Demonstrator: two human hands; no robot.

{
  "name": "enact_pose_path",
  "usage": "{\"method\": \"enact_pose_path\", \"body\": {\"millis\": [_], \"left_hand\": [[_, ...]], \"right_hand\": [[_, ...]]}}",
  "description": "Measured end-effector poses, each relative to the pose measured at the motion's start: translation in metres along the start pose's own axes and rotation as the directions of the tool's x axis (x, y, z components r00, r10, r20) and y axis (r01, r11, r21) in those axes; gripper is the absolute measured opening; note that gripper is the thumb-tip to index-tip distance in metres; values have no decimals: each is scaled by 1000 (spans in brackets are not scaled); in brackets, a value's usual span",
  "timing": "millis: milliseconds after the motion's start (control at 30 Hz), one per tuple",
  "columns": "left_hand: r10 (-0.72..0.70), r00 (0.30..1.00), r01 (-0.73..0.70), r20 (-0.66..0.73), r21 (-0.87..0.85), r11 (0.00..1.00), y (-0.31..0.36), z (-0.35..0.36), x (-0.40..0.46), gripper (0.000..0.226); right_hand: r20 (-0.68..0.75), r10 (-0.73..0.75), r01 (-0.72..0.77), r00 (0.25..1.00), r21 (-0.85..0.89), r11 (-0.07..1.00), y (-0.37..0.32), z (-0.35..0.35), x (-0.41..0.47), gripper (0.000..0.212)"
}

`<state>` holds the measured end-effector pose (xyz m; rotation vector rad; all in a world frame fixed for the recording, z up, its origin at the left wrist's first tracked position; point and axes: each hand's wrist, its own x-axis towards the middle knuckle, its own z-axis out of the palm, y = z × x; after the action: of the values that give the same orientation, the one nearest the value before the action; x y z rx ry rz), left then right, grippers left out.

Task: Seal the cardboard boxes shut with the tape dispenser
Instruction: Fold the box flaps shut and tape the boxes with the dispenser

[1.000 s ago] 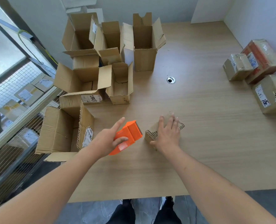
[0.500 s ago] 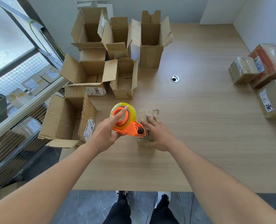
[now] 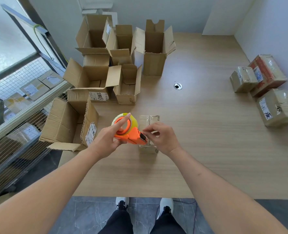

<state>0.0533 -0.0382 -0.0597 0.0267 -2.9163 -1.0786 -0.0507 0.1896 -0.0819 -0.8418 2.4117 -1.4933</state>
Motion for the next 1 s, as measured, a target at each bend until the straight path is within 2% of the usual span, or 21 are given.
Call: {"method": "enact_pose_path", "body": {"millis": [33, 100, 167, 233, 400, 533, 700, 900, 1000], "left_hand": [[-1, 1000, 1, 18, -20, 1000, 1, -1, 0, 102], [25, 994, -23, 103, -17, 1000, 2, -5, 0, 99], [99, 967, -123, 233, 90, 988, 7, -11, -1, 87], [152, 935, -212, 320, 161, 964, 16, -16, -1, 78], [134, 906, -210, 402, 151, 966, 23, -20, -3, 74], [132, 896, -199, 423, 118, 973, 21, -16, -1, 73], [73, 904, -163, 422, 182, 970, -5, -27, -4, 70], [35, 906, -136, 422, 213, 968, -14, -29, -3, 70], [11, 907, -128, 420, 250, 960, -19, -28, -2, 71]], "right_hand": [[-32, 21, -21, 999, 6, 1000, -1, 1, -1, 10], [-76, 157, -150, 985, 91, 985, -2, 1, -4, 10], [-71, 308, -290, 949, 193, 938, -2, -1, -7, 12], [-57, 374, -356, 926, 206, 912, 0, -2, -14, 18], [-41, 475, -458, 879, 203, 866, 8, 0, -36, 30], [-57, 524, -505, 850, 195, 841, 10, -2, -44, 30], [-122, 611, -584, 782, 195, 788, 23, -26, -56, 27], [-106, 638, -609, 763, 216, 763, 24, -20, -55, 12], [-96, 647, -621, 756, 207, 756, 28, -15, -52, 17]]}}
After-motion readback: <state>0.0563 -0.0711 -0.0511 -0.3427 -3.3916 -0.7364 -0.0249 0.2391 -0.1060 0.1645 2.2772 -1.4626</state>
